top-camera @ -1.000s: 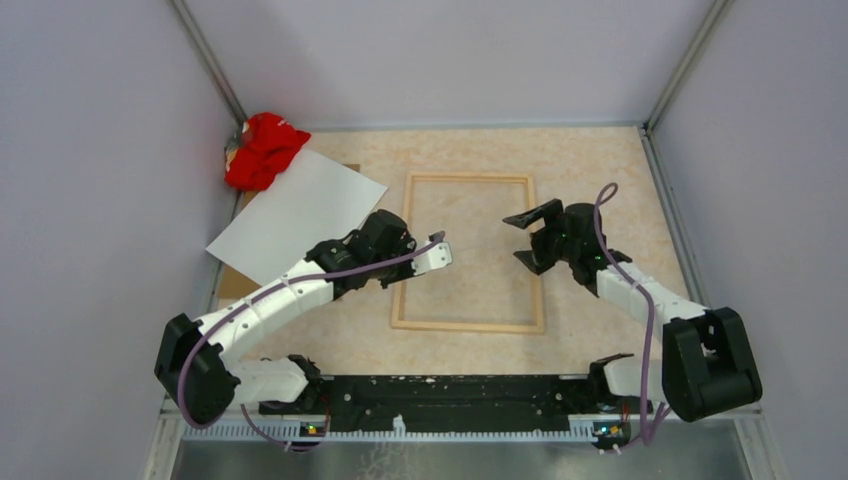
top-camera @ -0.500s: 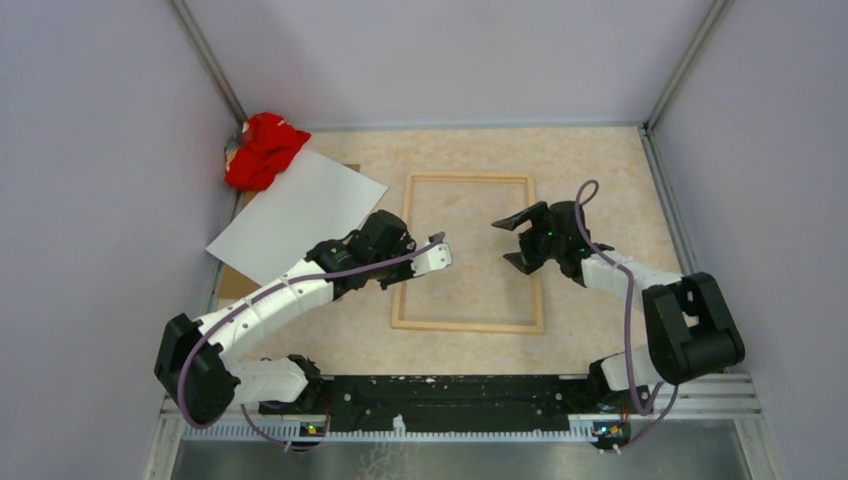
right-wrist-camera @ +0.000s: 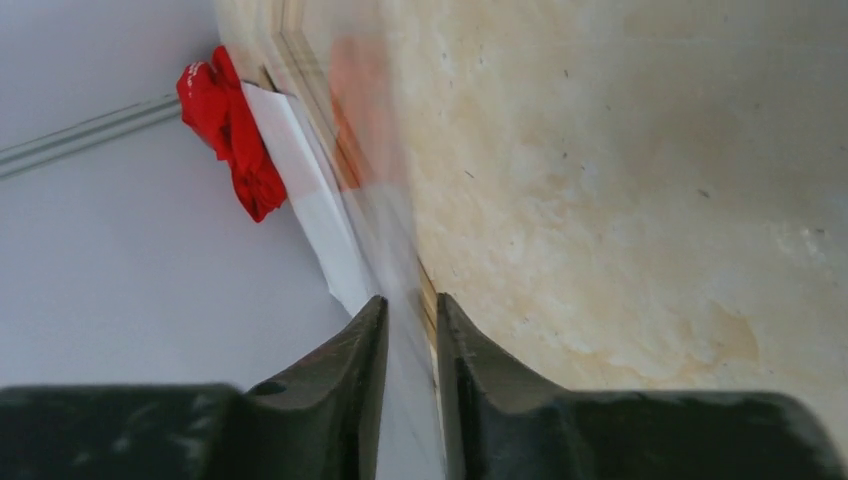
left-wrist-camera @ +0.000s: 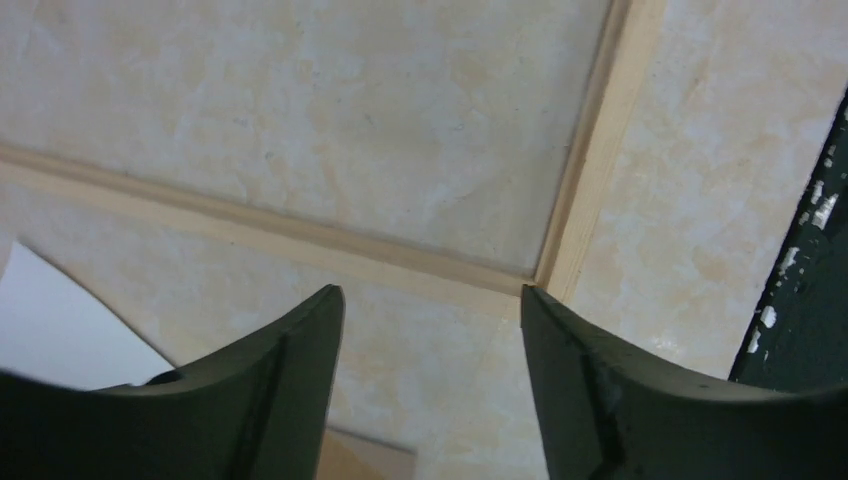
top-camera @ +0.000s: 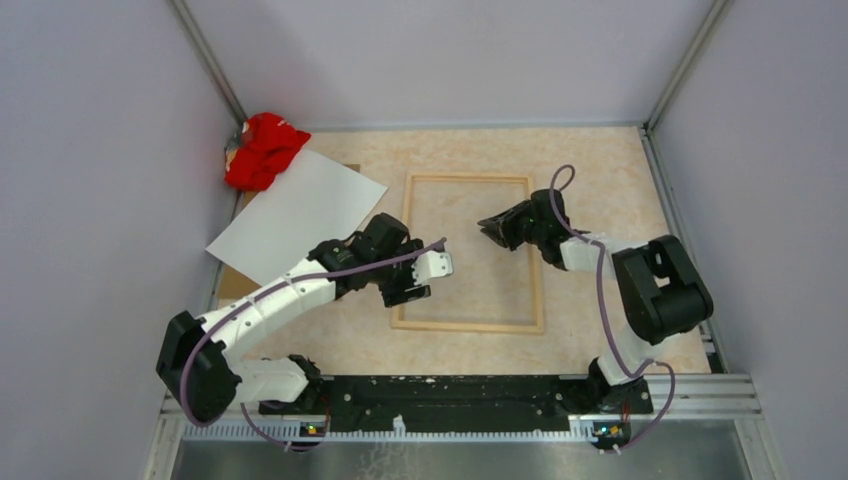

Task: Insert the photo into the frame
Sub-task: Place the photo frame item in the photo frame.

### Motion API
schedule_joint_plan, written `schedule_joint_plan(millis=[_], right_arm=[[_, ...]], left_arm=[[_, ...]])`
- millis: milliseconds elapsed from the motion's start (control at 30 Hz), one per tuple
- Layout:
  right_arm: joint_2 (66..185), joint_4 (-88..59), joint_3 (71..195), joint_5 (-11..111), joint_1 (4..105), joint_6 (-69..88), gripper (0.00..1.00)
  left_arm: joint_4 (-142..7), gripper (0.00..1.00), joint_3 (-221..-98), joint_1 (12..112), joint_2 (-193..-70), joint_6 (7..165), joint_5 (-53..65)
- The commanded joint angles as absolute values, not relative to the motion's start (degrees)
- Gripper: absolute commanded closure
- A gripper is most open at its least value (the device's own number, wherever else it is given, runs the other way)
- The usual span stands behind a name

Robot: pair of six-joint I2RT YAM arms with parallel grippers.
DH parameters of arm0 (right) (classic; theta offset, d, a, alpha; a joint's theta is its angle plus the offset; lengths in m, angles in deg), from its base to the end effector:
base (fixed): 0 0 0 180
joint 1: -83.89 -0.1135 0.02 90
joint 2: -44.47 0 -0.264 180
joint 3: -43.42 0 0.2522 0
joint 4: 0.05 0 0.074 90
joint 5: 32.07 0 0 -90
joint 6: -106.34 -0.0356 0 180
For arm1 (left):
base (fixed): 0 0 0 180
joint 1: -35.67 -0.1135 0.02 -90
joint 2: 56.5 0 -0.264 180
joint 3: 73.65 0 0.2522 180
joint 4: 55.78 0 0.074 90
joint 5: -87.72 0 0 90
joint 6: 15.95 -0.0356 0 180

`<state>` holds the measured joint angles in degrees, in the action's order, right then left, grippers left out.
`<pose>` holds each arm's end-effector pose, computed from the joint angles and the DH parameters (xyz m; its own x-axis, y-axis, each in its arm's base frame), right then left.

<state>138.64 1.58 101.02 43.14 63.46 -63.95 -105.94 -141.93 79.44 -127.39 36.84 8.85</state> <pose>0.3067 0.1239 0.1644 -0.6165 0.7874 0.0058 0.4390 0.3375 0.8327 0.1768 -0.1789 0.2647 0.0036 0.8183 -0.5748 0.9554 0.1669 0.2435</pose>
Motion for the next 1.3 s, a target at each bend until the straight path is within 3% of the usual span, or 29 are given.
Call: schedule_joint_plan(millis=[0,67,100,300,467,667,1100,1267], right_arm=[[140.78,11.38,99.13,40.58,66.45,-63.04,0.86],[141.66,15.14,98.07,38.25,67.94,-62.65,0.97],[142.01,16.57,97.73,37.08,68.46,-61.96,0.99],[143.57,18.5,100.18,28.36,70.87,-52.92,1.0],[143.41,11.48,104.75,23.29,71.72,-40.05,1.0],[140.73,1.42,108.68,25.68,72.1,-29.01,1.0],[141.11,-16.93,115.04,32.74,72.16,-16.92,1.0],[135.91,-20.92,113.62,38.56,72.35,-14.2,1.0]], left_arm=[[-109.4,0.21,-144.21,79.79,-127.56,38.24,16.6],[-111.67,0.04,-146.25,79.79,-128.05,39.44,19.08],[-112.59,0.02,-147.3,79.79,-128.32,39.9,19.88],[-115.58,0.01,-152.87,77.74,-129.81,41.73,21.05],[-119.8,0.01,-162.53,65.47,-135.98,41.68,23.98],[-123.32,0.01,-172.21,56.38,-146.45,43.99,20.37],[-109.39,0.01,-173.7,44.65,-157.6,48.32,24.35],[-111.13,0.01,-178.05,44.38,-162.83,48.07,18.26]])
